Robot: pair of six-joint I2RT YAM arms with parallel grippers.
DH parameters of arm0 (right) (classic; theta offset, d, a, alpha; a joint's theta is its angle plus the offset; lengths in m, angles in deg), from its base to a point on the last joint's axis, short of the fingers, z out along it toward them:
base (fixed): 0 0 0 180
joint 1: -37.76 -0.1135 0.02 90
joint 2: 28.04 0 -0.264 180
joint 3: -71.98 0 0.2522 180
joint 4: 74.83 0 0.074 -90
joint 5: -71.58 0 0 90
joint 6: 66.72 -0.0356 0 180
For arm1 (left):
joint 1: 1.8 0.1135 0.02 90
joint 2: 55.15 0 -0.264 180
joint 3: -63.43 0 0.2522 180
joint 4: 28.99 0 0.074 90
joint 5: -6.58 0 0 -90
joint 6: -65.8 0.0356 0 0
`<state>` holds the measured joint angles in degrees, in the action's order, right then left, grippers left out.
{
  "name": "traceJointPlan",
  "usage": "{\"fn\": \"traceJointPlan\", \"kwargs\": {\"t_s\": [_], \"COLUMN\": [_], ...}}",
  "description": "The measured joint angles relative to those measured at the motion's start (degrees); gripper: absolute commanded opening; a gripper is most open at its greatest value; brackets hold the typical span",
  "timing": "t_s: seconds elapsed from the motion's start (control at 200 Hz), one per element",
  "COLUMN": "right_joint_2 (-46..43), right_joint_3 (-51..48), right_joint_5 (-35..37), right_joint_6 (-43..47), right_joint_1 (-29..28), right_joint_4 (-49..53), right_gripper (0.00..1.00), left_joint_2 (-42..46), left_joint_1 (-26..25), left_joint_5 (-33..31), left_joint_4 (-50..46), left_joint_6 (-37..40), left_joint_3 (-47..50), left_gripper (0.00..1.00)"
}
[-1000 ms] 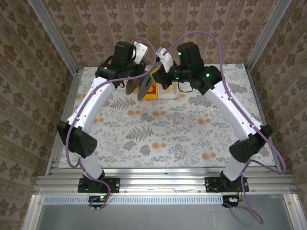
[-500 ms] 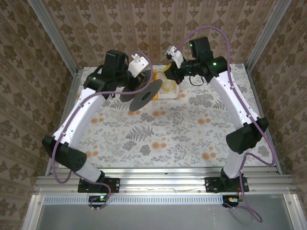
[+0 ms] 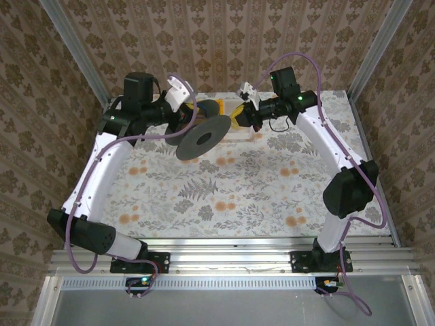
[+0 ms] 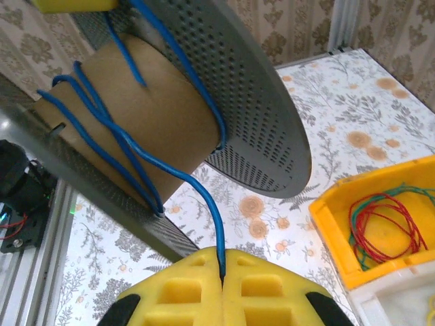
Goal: Wrap the cables
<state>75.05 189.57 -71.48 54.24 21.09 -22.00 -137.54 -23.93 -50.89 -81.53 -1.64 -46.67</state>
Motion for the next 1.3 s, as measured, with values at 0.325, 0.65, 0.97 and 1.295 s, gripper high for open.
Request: {"fn": "traceJointPlan", "kwargs": {"t_s": [0.325, 0.65, 0.97, 1.295], "right_joint_2": [-1.07, -1.03, -1.03, -1.03], "right_joint_3": [-3.34, -4.9, -4.9, -4.83], "right_joint_5": [-5.33, -6.19, -8.15, -11.04], "right_joint_6": [0.76, 1.68, -0.37, -2.73], "right_joint_1": [0.87, 1.05, 1.68, 3.45], "right_joint_4": [-6.73, -8.28, -9.42, -8.9], "right_gripper": [0.0, 0.0, 0.0, 0.15], "left_joint_2": [0.61, 0.63, 0.63, 0.61], "left_joint_1": [2.75, 2.84, 2.93, 1.46], "left_joint_5": [6.54, 6.95, 7.65, 8.37], "left_joint_4": [2.73, 3.06, 5.6, 9.64], "left_joint_6": [-3.58, -4.81, -6.91, -9.35], "left_joint_3": [1.16, 1.57, 2.8, 4.39], "left_gripper": [0.0, 0.0, 0.0, 0.0]}}
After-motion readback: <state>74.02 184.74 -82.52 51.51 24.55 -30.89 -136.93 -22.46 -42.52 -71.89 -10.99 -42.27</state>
